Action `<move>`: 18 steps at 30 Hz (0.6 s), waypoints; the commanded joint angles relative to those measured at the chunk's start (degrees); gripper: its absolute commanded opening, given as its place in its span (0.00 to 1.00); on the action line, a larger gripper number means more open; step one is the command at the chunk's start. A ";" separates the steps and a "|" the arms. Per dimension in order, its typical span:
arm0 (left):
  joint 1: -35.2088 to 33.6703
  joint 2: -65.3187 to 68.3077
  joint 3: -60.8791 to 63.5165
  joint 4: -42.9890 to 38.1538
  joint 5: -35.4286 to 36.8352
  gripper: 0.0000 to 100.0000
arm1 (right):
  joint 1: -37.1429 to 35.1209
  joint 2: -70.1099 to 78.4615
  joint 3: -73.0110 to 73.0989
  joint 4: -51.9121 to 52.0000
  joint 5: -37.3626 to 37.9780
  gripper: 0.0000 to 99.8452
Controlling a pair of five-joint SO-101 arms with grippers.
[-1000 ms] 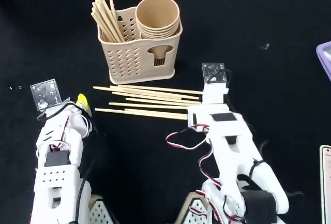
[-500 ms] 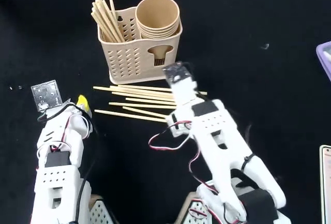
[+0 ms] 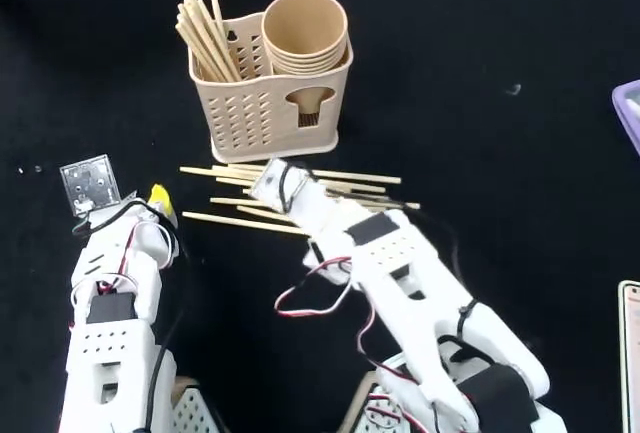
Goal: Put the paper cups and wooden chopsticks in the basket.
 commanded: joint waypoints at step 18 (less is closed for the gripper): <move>0.31 -0.79 0.04 -1.05 -0.09 0.12 | 2.46 14.64 -8.66 -0.53 5.45 0.17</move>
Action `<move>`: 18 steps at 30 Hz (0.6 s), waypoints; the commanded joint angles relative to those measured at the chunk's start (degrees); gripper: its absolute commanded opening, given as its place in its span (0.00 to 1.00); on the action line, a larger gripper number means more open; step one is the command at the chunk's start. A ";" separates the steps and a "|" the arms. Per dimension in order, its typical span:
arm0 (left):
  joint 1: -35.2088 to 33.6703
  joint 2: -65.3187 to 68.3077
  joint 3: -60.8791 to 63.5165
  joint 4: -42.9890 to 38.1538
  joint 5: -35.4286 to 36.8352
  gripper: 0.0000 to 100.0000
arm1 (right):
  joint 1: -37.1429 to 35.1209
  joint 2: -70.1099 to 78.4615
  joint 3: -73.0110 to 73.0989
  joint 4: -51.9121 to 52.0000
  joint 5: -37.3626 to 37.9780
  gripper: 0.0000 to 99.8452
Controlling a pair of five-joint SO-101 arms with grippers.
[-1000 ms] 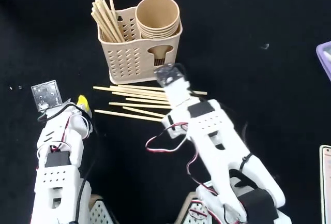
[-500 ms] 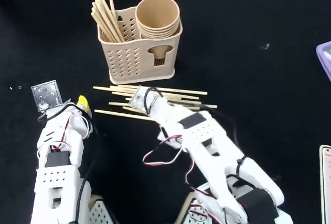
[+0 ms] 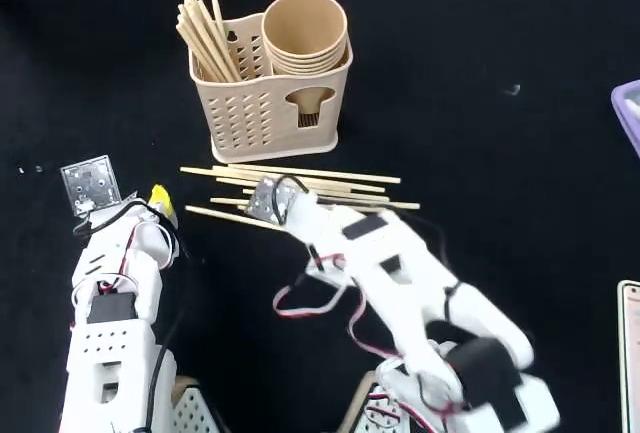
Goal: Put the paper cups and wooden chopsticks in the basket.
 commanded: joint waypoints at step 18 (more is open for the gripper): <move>0.31 -0.79 -0.13 -1.05 -0.09 0.12 | 1.32 -14.20 1.54 6.68 0.53 0.01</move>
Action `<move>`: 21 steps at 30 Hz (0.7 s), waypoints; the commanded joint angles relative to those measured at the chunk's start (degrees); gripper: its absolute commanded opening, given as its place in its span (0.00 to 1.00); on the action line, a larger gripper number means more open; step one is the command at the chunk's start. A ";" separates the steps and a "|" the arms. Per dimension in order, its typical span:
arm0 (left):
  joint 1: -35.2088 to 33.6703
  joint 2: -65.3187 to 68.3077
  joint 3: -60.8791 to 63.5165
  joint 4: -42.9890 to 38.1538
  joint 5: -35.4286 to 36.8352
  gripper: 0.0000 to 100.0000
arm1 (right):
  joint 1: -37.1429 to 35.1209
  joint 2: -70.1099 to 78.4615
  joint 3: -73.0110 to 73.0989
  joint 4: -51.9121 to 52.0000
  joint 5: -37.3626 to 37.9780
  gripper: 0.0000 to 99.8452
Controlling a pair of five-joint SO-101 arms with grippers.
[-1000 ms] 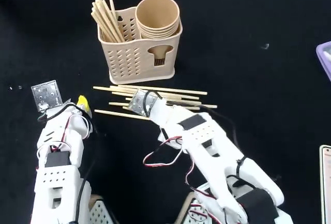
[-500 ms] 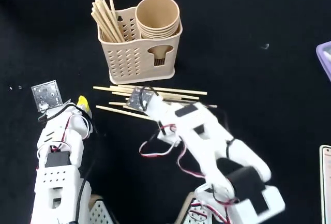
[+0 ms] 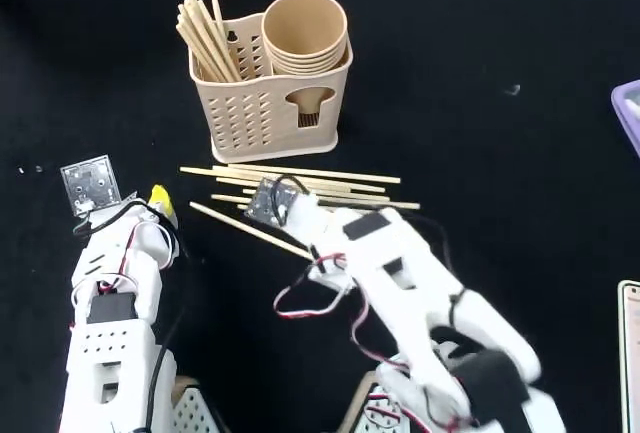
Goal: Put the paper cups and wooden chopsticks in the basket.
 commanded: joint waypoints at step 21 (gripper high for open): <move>0.31 -0.79 -0.13 -1.05 -0.09 0.12 | 8.97 7.78 -9.36 0.09 8.88 0.34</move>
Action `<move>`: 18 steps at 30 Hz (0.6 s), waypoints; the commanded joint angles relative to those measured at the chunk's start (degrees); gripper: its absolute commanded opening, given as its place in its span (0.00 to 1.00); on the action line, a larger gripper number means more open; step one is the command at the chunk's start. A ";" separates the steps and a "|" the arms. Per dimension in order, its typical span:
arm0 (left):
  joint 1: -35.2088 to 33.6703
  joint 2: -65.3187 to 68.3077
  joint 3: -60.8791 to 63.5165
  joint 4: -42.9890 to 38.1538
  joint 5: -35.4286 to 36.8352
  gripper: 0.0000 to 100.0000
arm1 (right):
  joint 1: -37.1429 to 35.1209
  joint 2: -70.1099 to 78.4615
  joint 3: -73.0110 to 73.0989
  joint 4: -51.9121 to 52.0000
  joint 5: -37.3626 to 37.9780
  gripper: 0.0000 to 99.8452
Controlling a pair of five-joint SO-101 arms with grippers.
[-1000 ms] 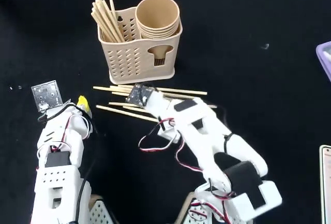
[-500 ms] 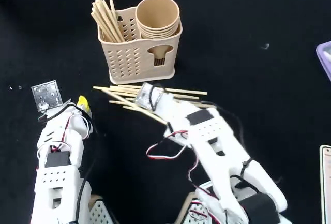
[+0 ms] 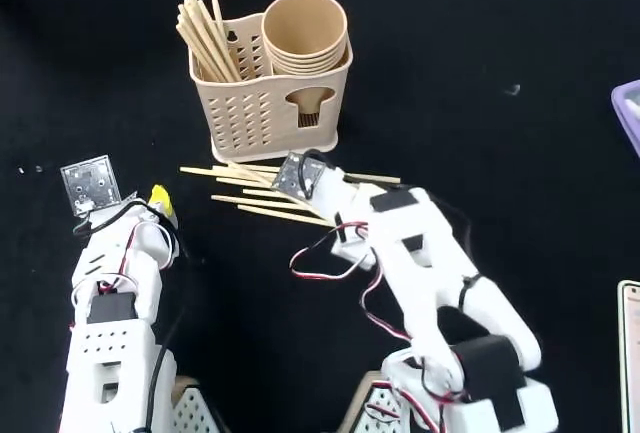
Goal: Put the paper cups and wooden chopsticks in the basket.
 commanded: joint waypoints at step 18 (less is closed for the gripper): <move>0.31 -0.79 -0.22 -1.05 -0.09 0.12 | -1.85 -1.98 0.66 0.53 -0.18 0.01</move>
